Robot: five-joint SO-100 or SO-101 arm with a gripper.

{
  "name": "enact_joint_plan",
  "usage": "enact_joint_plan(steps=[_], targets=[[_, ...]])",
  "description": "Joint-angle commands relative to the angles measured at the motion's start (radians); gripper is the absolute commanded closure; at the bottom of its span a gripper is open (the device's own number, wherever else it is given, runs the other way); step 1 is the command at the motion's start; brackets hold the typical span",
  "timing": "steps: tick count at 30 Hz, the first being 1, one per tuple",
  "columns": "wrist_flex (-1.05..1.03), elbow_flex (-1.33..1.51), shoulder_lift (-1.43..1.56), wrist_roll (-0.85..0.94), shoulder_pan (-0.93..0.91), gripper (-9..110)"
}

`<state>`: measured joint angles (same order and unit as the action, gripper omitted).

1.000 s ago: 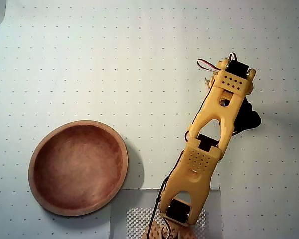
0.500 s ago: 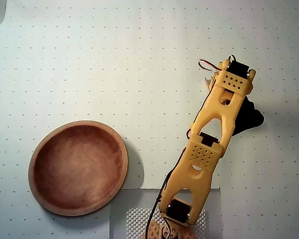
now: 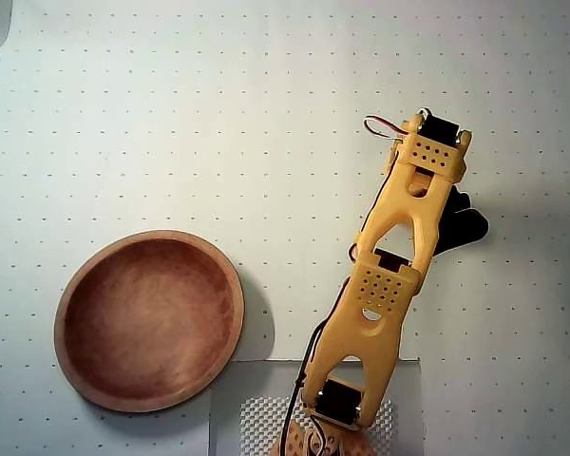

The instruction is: Grasp a clothespin and put it in the bowl.

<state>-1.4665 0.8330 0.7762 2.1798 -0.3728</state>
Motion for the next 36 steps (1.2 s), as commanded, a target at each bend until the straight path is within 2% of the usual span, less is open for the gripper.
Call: enact_joint_plan(steps=[1,19,36], targets=[[-0.008,-0.075,0.034,-0.028,0.0,77],[-0.005,-0.075,-0.023,-0.032,-0.075,77],[-0.003,-0.078,-0.015,-0.032,-0.026,77]])
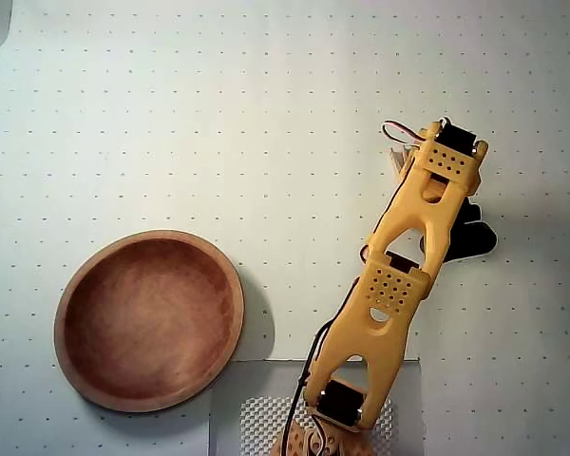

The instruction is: Grasp a clothespin and put it in the bowl.

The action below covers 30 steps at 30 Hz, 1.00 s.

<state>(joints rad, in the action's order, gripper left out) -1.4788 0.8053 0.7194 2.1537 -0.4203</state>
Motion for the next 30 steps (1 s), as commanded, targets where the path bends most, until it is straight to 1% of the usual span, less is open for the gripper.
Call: enact_joint_plan(steps=[1,4,9,13,19,30], targets=[[0.009,-0.058,0.041,-0.006,0.023,77],[0.009,-0.114,0.029,-0.008,0.031,77],[0.009,-0.181,0.026,-0.069,0.04,77],[0.011,-0.184,0.026,-0.074,0.043,77],[0.103,-0.176,-0.032,-0.081,0.028,77],[0.089,-0.175,-0.072,-0.074,0.014,77]])
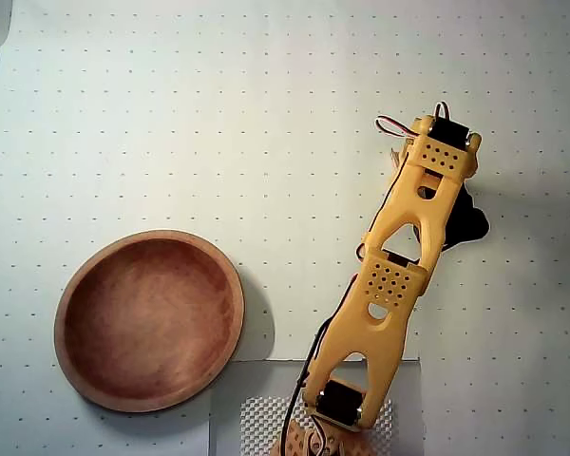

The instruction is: Grasp a clothespin and put it in the bowl.

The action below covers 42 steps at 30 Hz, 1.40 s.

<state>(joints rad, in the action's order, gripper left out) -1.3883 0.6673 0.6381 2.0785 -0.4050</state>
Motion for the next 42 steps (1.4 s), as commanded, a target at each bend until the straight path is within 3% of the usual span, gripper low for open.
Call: enact_joint_plan(steps=[1,11,24,32,42], targets=[[-0.015,-0.037,0.009,0.005,-0.002,78],[-0.038,-0.038,0.023,0.008,0.0,106],[-0.04,-0.037,0.14,-0.005,0.015,105],[-0.043,-0.005,0.36,0.002,0.02,105],[-0.043,0.252,0.727,-0.005,0.086,105]])
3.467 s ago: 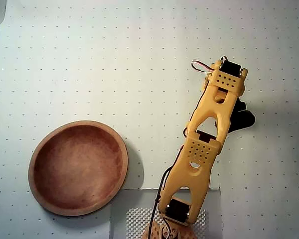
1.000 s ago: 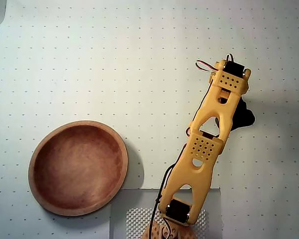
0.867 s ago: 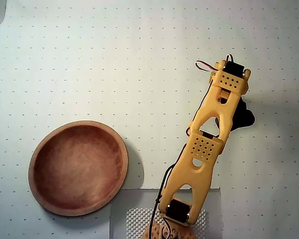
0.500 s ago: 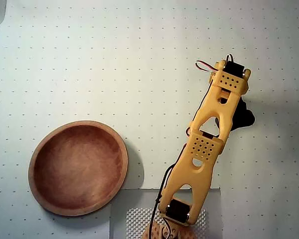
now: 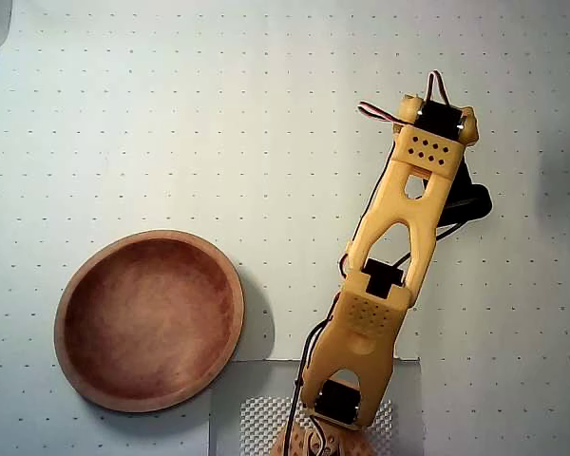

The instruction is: Grasp a clothespin and put it in the bowl.

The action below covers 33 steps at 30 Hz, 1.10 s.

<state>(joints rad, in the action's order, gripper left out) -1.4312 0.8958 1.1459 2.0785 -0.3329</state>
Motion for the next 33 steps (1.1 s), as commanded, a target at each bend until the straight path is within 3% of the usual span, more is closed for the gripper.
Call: enact_joint_plan(steps=[1,14,24,33], targets=[[0.0,0.058,0.267,-0.005,0.025,105],[-0.11,0.298,0.643,-0.017,0.084,105],[-0.153,0.302,0.732,-0.252,0.087,105],[-0.147,0.433,0.848,-0.377,0.259,105]])
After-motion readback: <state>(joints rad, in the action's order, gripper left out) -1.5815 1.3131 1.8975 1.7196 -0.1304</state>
